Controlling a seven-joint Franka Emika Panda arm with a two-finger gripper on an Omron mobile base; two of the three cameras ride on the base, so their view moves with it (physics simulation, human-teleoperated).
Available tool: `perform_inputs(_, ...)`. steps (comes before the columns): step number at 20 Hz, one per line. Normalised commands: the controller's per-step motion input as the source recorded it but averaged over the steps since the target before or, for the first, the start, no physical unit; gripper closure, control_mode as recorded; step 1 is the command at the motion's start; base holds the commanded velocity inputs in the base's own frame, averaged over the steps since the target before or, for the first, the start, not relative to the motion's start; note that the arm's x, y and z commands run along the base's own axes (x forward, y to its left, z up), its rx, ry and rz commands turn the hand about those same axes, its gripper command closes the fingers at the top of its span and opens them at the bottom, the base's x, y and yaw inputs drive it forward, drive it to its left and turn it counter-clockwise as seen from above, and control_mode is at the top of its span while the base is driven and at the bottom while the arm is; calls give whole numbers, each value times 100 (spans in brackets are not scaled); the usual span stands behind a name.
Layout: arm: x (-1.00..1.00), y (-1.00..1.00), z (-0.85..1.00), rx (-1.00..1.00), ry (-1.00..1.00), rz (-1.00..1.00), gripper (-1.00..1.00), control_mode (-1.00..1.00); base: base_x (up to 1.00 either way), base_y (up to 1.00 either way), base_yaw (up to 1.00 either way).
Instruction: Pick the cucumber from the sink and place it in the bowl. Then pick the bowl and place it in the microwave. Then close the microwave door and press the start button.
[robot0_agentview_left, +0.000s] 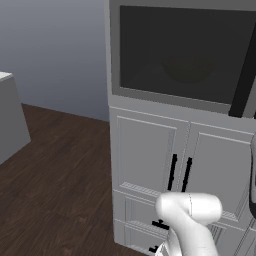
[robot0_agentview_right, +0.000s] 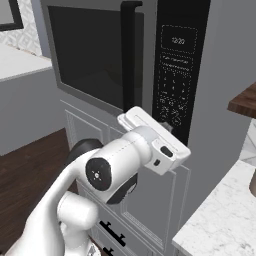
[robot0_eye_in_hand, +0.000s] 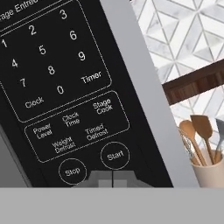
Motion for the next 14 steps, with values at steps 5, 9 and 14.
perform_inputs(5,24,0,-3,0,0,0,100,-100,0,0,0)
perform_inputs(9,26,-16,0,0,0,0,100,-100,0,0,0)
perform_inputs(14,28,-25,0,0,0,0,100,-100,0,0,0)
